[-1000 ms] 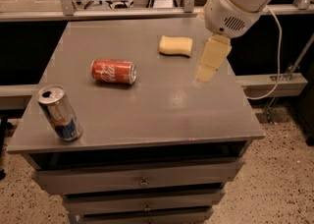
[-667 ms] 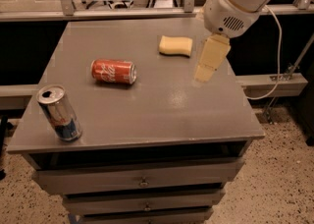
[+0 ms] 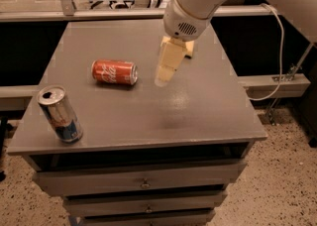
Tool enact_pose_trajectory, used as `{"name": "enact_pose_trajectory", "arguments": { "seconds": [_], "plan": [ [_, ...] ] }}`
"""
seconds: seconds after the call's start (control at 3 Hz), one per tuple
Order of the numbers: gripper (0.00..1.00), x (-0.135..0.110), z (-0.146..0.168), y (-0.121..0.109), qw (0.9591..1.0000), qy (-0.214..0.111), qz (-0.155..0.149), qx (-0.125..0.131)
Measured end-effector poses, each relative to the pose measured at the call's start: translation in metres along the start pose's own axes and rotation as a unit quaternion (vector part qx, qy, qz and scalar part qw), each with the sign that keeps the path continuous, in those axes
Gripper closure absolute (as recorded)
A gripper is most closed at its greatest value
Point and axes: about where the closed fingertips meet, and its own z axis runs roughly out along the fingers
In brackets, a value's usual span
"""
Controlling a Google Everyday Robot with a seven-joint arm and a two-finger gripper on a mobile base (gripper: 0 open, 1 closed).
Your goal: Place coke can upright
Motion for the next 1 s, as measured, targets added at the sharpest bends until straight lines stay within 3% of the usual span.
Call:
{"name": "enact_pose_trajectory", "arguments": {
  "seconds": [1.0],
  "plan": [
    [0.00,-0.092,0.093,-0.021,0.9987,-0.027,0.000,-0.043]
  ]
}}
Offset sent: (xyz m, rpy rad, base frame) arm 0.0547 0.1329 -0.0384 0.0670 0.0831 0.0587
